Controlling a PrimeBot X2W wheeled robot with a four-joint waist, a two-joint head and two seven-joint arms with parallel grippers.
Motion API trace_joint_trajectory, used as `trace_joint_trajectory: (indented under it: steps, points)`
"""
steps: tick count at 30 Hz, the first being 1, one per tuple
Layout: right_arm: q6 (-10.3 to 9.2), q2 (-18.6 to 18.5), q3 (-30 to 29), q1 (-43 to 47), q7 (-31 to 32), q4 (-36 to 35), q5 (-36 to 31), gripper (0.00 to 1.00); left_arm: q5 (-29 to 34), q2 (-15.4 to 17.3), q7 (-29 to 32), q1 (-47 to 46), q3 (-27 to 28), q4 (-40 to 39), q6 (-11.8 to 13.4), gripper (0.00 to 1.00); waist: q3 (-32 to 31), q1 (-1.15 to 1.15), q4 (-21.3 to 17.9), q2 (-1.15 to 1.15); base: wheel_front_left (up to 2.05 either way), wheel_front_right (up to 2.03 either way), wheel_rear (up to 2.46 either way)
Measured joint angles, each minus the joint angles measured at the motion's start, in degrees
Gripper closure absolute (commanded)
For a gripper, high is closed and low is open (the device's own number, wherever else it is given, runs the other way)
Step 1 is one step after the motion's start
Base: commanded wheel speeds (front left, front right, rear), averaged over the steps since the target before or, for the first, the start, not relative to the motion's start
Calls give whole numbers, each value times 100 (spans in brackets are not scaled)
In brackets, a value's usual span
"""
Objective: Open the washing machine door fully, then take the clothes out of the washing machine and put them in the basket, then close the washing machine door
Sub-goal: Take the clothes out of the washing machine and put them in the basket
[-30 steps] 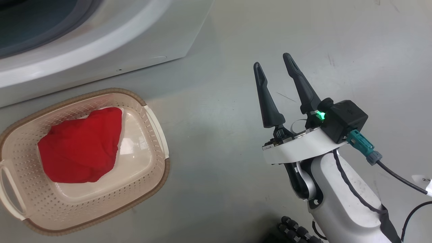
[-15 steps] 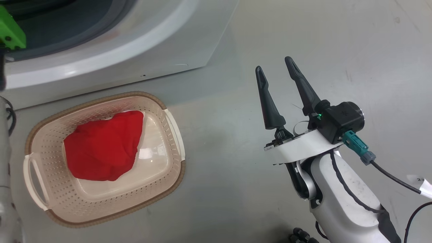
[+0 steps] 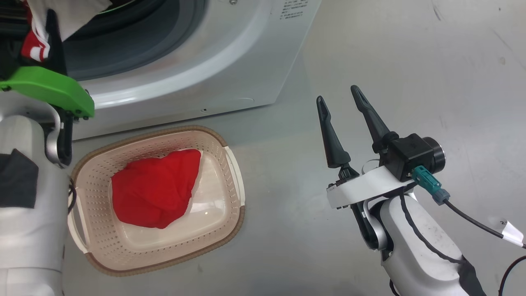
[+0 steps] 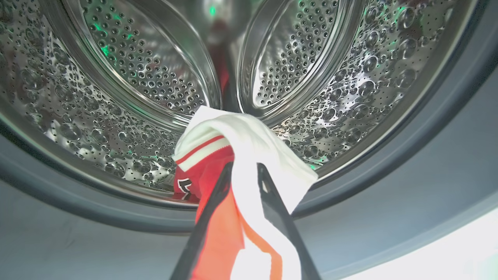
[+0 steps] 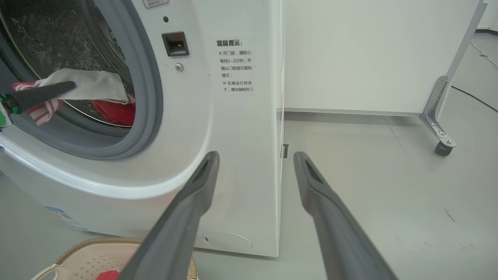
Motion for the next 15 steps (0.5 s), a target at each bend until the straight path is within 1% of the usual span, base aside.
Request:
trace_joint_trajectory:
  steps: [4, 8, 15]
  points:
    - [0, -1, -87, 120, 0, 102, -15, 0, 0, -153, -342, 283, -52, -151, -2, 100, -202, 0, 112, 0, 0, 0, 0]
    - [0, -2, -177, 243, 0, 183, -82, 0, -1, -308, -417, 493, -116, -361, -21, 100, -411, 0, 241, 0, 0, 0, 0]
    - [4, -1, -244, 430, 0, 285, -93, 0, 56, -342, -470, 834, -186, -879, -51, 100, -803, 0, 449, 0, 0, 0, 0]
